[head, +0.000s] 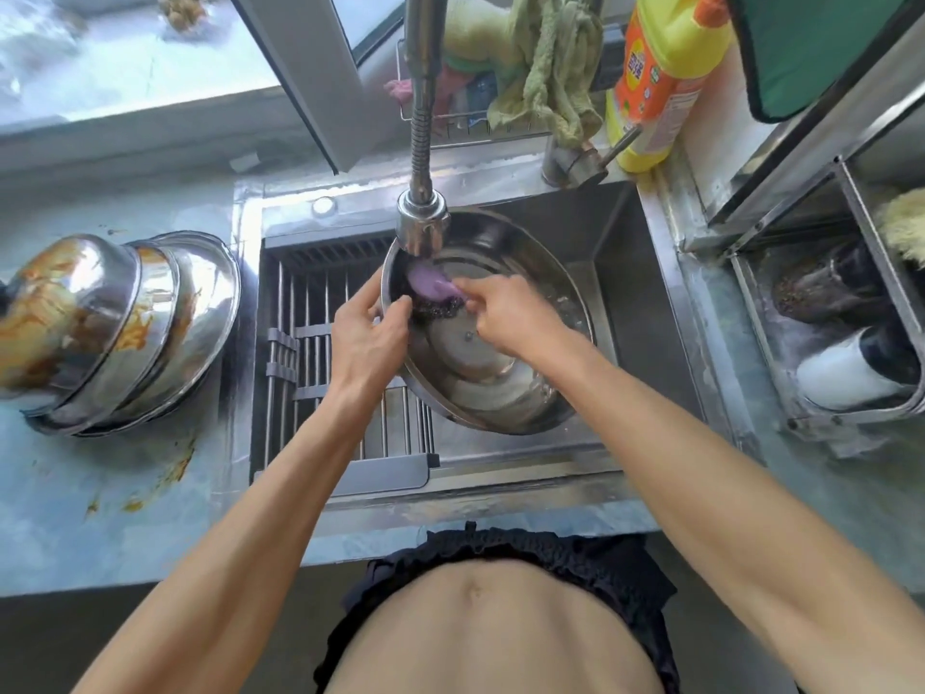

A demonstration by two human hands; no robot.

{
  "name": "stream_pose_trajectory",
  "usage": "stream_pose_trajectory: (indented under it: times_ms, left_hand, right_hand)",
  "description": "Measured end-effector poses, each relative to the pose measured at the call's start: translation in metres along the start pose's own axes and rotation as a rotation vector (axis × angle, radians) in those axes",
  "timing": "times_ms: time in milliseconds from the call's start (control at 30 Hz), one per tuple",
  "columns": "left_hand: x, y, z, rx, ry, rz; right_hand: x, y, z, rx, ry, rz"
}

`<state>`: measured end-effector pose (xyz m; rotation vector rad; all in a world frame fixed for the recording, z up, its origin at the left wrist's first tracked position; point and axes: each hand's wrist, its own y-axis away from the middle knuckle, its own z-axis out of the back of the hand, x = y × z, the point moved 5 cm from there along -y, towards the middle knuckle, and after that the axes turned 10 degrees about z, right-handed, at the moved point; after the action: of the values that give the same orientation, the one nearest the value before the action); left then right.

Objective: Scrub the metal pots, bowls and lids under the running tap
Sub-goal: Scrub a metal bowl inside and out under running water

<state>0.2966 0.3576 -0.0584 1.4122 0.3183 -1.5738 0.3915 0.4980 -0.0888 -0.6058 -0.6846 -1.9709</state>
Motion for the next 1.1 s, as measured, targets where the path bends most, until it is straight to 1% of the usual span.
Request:
stream_pose_trajectory:
  times_ms: [100,200,267,333,400,433,467,500,633,733,800,867,933,1000,1100]
  left_hand:
    - [0.001,0.003,0.001,-0.007,0.055,0.048]
    - [0.004,0.004,0.006,-0.04,0.083,0.105]
    - [0.008,0.002,0.008,-0.057,0.096,0.144]
    - [0.012,0.0,0.006,-0.069,0.083,0.183]
    - [0.017,-0.001,0.003,-0.075,0.055,0.213]
    - [0.02,-0.002,0.002,-0.078,0.045,0.23]
    - [0.021,-0.002,0.001,-0.076,0.043,0.25]
    - [0.023,-0.002,-0.001,-0.073,0.048,0.271]
    - [0.021,0.0,-0.008,-0.066,0.094,0.322]
    - [0.018,0.001,-0.015,-0.06,0.116,0.342]
    - [0.016,-0.001,-0.02,-0.041,0.117,0.365]
    - [0.014,-0.005,-0.025,-0.005,0.105,0.406]
    - [0.013,-0.011,-0.027,0.019,0.091,0.46]
    - [0.013,-0.016,-0.026,0.01,0.064,0.49]
    - [0.012,-0.018,-0.022,0.023,0.027,0.462]
  right_hand:
    - [-0.024,-0.009,0.012,-0.009,0.172,-0.079]
    - [-0.048,0.002,0.019,0.05,0.327,-0.195]
    - [-0.058,0.016,0.017,0.12,0.4,-0.284]
    - [-0.065,0.03,0.012,0.222,0.393,-0.348]
    - [-0.07,0.04,0.005,0.351,0.332,-0.35]
    - [-0.072,0.044,0.004,0.377,0.296,-0.348]
    - [-0.076,0.049,0.004,0.359,0.263,-0.351]
    - [-0.08,0.056,0.008,0.299,0.224,-0.363]
    - [-0.09,0.089,0.025,-0.059,0.075,-0.459]
    - [-0.097,0.103,0.031,-0.258,0.025,-0.537]
    - [-0.105,0.105,0.033,-0.299,-0.051,-0.597]
    - [-0.115,0.105,0.034,-0.287,-0.17,-0.647]
    - [-0.122,0.104,0.034,-0.292,-0.266,-0.655]
    - [-0.121,0.106,0.03,-0.308,-0.317,-0.658]
    - [-0.119,0.107,0.013,-0.348,-0.426,-0.655]
